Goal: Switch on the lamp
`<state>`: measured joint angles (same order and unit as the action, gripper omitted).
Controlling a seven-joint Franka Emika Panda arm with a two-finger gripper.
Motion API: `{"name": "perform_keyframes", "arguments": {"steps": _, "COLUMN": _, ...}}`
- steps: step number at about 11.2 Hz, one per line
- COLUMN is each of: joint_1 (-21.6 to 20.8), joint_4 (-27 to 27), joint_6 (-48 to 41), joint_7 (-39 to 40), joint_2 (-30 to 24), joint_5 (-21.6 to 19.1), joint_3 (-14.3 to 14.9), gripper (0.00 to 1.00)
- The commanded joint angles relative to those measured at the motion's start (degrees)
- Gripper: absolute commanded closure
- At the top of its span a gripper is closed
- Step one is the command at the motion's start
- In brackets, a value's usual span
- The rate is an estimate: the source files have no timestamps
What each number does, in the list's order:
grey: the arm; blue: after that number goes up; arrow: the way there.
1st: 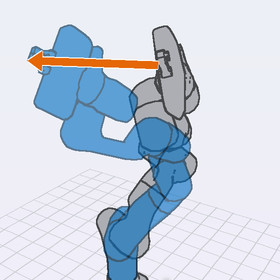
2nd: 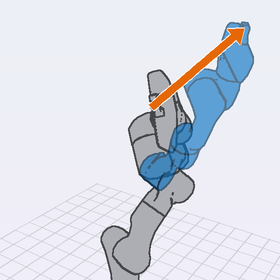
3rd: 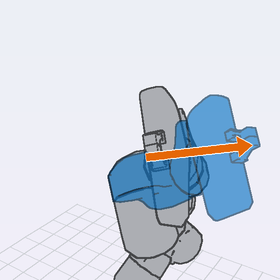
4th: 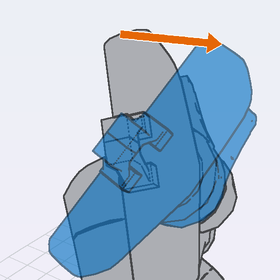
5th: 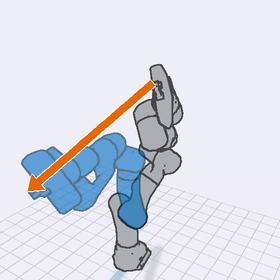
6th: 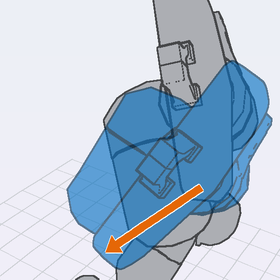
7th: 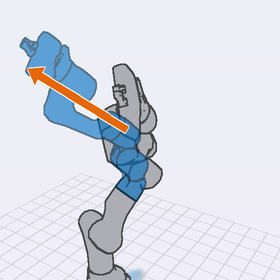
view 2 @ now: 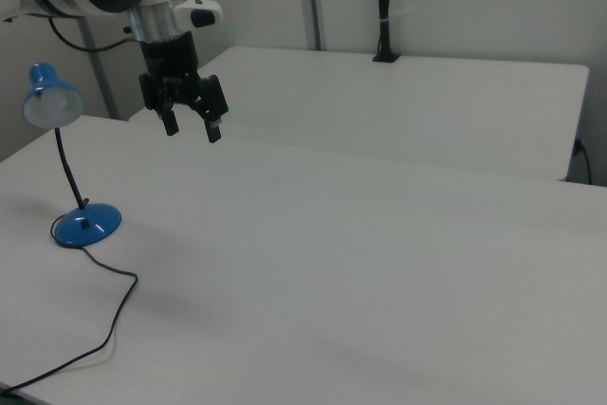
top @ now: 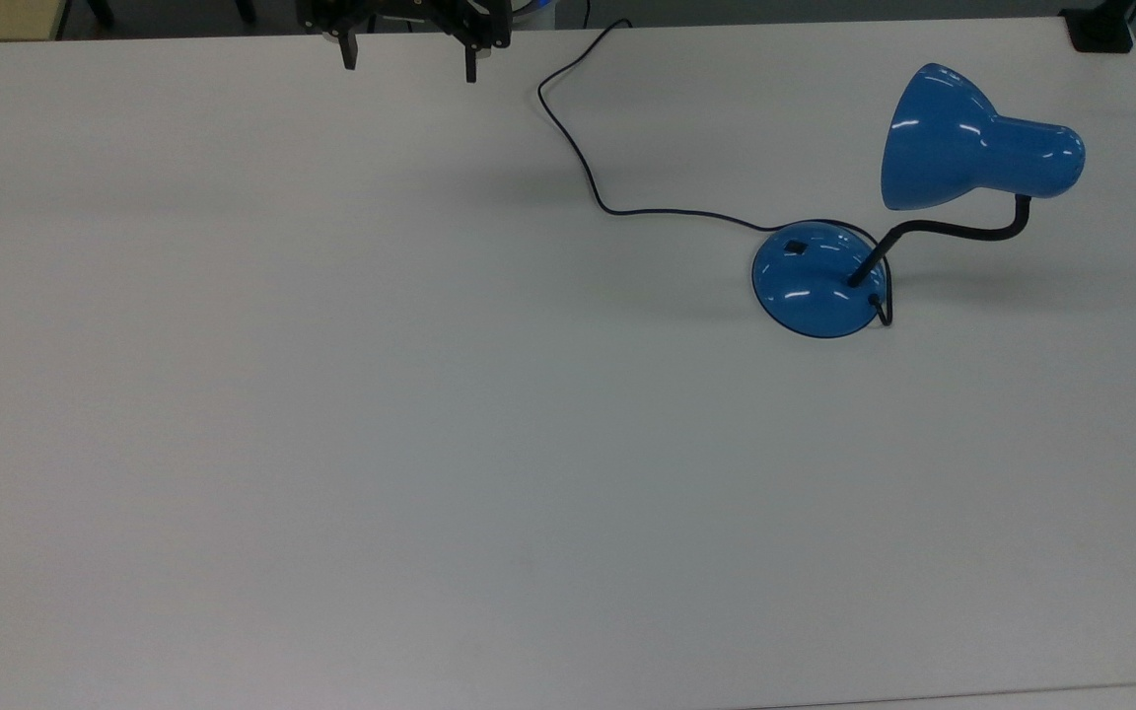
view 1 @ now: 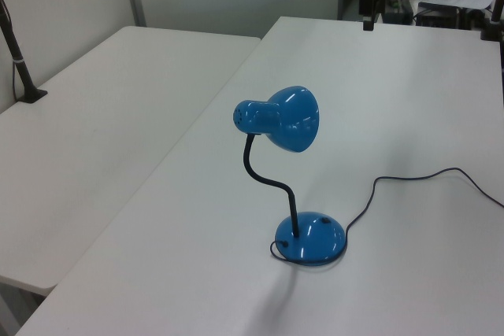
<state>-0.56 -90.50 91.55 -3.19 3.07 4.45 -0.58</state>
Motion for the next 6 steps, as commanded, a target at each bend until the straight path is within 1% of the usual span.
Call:
{"name": "perform_keyframes", "arguments": {"steps": 1, "joint_1": -0.67, "joint_4": -1.08, "joint_6": -0.14, "joint_7": 0.02, "joint_2": -0.96, "joint_5": -1.2, "joint_3": 0.85, "gripper": 0.0}}
{"name": "perform_keyframes", "arguments": {"steps": 6, "joint_1": -0.41, "joint_4": -0.82, "joint_6": -0.06, "joint_7": -0.06, "joint_2": -0.7, "joint_5": -1.38, "joint_3": 0.93, "gripper": 0.0}}
